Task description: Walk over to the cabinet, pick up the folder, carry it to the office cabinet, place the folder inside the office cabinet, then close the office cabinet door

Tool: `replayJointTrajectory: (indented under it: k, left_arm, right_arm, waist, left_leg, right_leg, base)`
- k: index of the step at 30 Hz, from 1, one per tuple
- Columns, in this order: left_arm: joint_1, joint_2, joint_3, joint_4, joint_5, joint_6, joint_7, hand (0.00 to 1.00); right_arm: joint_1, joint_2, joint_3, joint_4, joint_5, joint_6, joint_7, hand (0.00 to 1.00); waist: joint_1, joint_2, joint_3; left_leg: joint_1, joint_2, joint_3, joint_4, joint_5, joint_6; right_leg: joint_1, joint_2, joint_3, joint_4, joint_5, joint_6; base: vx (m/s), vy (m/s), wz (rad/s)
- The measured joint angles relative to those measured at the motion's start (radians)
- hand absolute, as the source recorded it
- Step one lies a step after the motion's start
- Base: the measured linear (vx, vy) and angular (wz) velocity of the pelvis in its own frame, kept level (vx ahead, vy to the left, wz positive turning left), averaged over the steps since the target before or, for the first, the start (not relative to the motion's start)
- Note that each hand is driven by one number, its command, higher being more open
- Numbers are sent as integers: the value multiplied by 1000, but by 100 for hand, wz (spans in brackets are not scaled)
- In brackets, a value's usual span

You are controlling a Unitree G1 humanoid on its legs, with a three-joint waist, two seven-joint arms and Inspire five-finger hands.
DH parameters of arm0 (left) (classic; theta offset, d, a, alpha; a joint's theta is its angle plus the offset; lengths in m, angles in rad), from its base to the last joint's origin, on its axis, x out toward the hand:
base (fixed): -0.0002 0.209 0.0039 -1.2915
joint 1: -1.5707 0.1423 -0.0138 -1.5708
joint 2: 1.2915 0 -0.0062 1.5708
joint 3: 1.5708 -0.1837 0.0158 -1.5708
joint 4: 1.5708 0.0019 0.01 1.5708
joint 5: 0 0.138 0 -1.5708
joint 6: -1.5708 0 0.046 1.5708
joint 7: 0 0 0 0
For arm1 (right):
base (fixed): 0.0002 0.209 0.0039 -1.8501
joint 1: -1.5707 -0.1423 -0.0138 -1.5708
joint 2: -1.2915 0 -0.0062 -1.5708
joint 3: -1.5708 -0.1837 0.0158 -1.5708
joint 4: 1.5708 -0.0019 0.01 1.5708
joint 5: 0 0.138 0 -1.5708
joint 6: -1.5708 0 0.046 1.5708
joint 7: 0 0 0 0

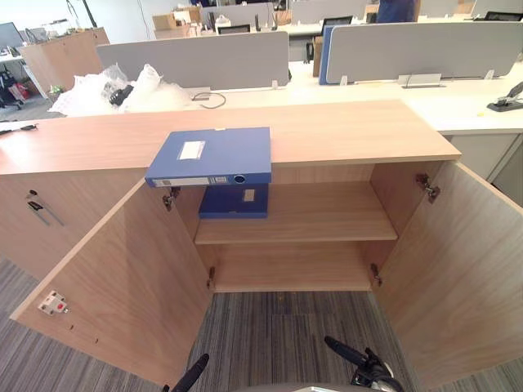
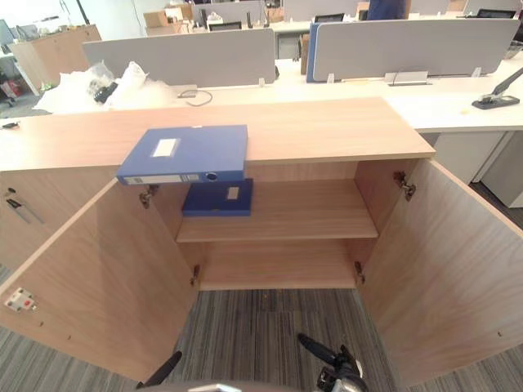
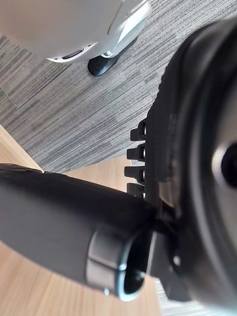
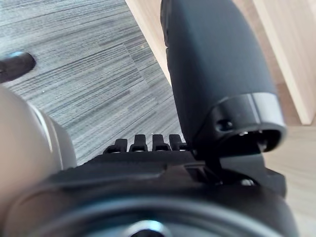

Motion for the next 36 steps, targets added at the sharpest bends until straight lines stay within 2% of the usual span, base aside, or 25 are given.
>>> replayJointTrajectory:
  k: [2,4,5,6,7,8,11,12,13,14,15,16,18,19,21,22,23,24,25,26,28,29,31,32,36]
  left_arm:
    - [3,6,0,0,9,0,0,100]
    - [0,4,-1,1,10,0,0,100]
    - [-1,5,-1,1,9,0,0,100]
    - [-1,11,-1,-1,9,0,-1,100]
    - [-9,11,-3,9,8,3,0,100]
    - [-5,-2,-3,10,10,1,-2,100]
    - [-8,-9,7,10,15,1,-2,100]
    - [-8,-12,22,10,15,2,-4,100]
    - [-6,-12,28,6,13,2,-4,100]
    - [-6,-11,38,1,12,3,-5,100]
    - [-8,-15,72,-3,3,4,-14,100]
    - [-16,-26,100,-9,-6,8,-15,100]
    - [-10,-35,99,-12,-15,12,-15,100]
    - [-8,-34,98,-13,-26,12,-15,100]
    - [-6,-33,86,-29,-38,11,-16,100]
    - [-6,-30,66,-29,-39,11,-18,100]
    - [-5,-29,58,-29,-40,11,-18,100]
    - [-3,-26,42,-23,-39,12,-23,100]
    - [-4,-12,38,-16,-39,13,-28,100]
    - [-5,11,12,-15,-40,8,-29,100]
    - [-4,27,-1,-8,-43,8,-35,100]
    - [-1,37,-29,4,-58,8,-38,100]
    - [-2,42,-61,7,-73,8,-41,100]
    - [-12,44,-93,7,-131,8,-53,100]
    - [-14,50,-178,-43,-248,8,-64,100]
  right_arm:
    - [-4,-1,18,0,-3,-5,0,100]
    - [-8,6,33,0,-3,-17,1,100]
    - [-10,12,40,0,-2,-16,1,100]
    - [-10,18,41,1,-2,-14,1,100]
    - [-10,16,38,6,0,-5,2,100]
    - [-8,6,36,10,1,-3,-2,100]
    - [-11,-3,39,13,1,4,-2,100]
    - [-15,-9,41,27,2,4,-3,100]
    - [-15,-11,44,36,3,4,-6,100]
    - [-15,-10,48,37,3,4,-6,100]
    - [-11,-8,65,36,4,1,-6,100]
    - [-14,-10,81,33,4,2,-5,100]
    - [-22,-16,83,30,9,2,-8,100]
    - [-21,-14,84,32,16,3,-12,100]
    - [-19,-6,83,37,39,4,-13,100]
    - [-21,-1,80,36,43,4,-13,100]
    - [-21,0,77,36,43,3,-13,100]
    - [-24,1,60,37,43,4,-12,100]
    - [-26,6,53,38,43,5,-12,100]
    - [-23,26,44,38,42,5,-10,100]
    - [-13,46,36,39,42,5,-5,100]
    - [-4,52,36,39,42,4,0,100]
    - [0,54,35,41,42,5,1,100]
    - [-3,53,34,48,42,5,3,100]
    - [-4,47,35,49,41,5,12,100]
  waist:
    - [-10,-7,6]
    - [-18,-3,11]
    - [-19,-6,12]
    - [-18,-18,14]
    - [-17,-21,18]
    - [-14,-1,7]
    - [-17,9,6]
    - [-17,9,7]
    - [-15,9,12]
    - [-15,5,17]
    - [-14,1,18]
    - [-11,7,25]
    - [-2,19,41]
    - [3,14,44]
    - [19,3,50]
    - [23,6,47]
    - [23,7,47]
    - [26,20,37]
    - [26,3,37]
    - [24,-31,35]
    - [24,-52,18]
    - [23,-54,-6]
    - [23,-50,-26]
    - [22,-40,-32]
    - [12,-34,-34]
  left_leg:
    - [28,8,-14,-13,-3,1]
    - [39,46,-43,-8,-15,-17]
    - [40,67,-63,2,-26,-40]
    - [36,69,-74,12,-33,-56]
    - [43,81,-116,23,-47,-75]
    - [38,106,-161,18,-48,-85]
    - [27,162,-179,16,-59,-119]
    - [25,191,-194,40,-73,-141]
    - [18,214,-197,103,-95,-167]
    - [2,222,-198,160,-110,-169]
    - [-80,234,-202,349,-138,-173]
    - [-188,249,-215,575,-126,-169]
    - [-293,280,-212,812,-113,-165]
    - [-323,280,-190,853,-133,-156]
    - [-348,278,-127,773,-166,-142]
    - [-342,253,-117,606,-155,-129]
    - [-338,246,-118,557,-140,-120]
    - [-303,229,-119,419,-99,-110]
    - [-284,213,-116,381,-96,-108]
    - [-246,177,-101,310,-67,-94]
    - [-185,132,-79,212,-33,-78]
    - [-147,105,-77,130,1,-69]
    - [-122,94,-78,61,36,-64]
    - [-93,87,-82,-12,76,-61]
    - [-65,76,-109,-110,136,-59]
  right_leg:
    - [-21,7,-50,-25,-79,15]
    - [-43,76,-75,-146,-127,26]
    - [-47,120,-77,-254,-121,36]
    - [-42,137,-68,-331,-101,38]
    - [-8,166,-87,-376,-89,28]
    - [3,199,-111,-404,-99,11]
    - [21,257,-146,-440,-114,-10]
    - [51,289,-164,-467,-114,-15]
    - [95,316,-177,-499,-115,-23]
    - [112,326,-181,-517,-116,-25]
    - [136,345,-184,-542,-122,-35]
    - [157,363,-182,-552,-127,-44]
    - [197,383,-171,-566,-136,-57]
    - [216,383,-165,-582,-136,-57]
    - [247,373,-147,-609,-130,-47]
    - [250,366,-139,-612,-129,-34]
    - [250,365,-137,-612,-129,-32]
    - [245,366,-126,-613,-132,-11]
    - [246,355,-123,-617,-131,1]
    - [246,317,-122,-618,-122,15]
    - [259,272,-118,-622,-109,29]
    - [268,256,-118,-639,-90,38]
    - [269,249,-118,-658,-67,38]
    - [273,249,-118,-677,-44,42]
    - [280,253,-127,-708,-26,47]
  base:
    - [89,-53,12]
    - [133,-185,33]
    - [156,-243,39]
    - [142,-281,52]
    - [210,-371,46]
    - [238,-382,42]
    - [219,-319,22]
    - [201,-269,25]
    - [195,-241,24]
    - [156,-182,16]
    - [117,-138,0]
    - [112,-113,-9]
    - [134,-22,-24]
    - [184,29,-25]
    - [219,88,-27]
    - [211,141,-25]
    - [184,149,-20]
    - [185,158,-3]
    - [205,145,3]
    - [230,140,11]
    - [190,99,4]
    - [125,62,8]
    - [89,25,12]
    - [76,6,11]
    - [22,-23,18]
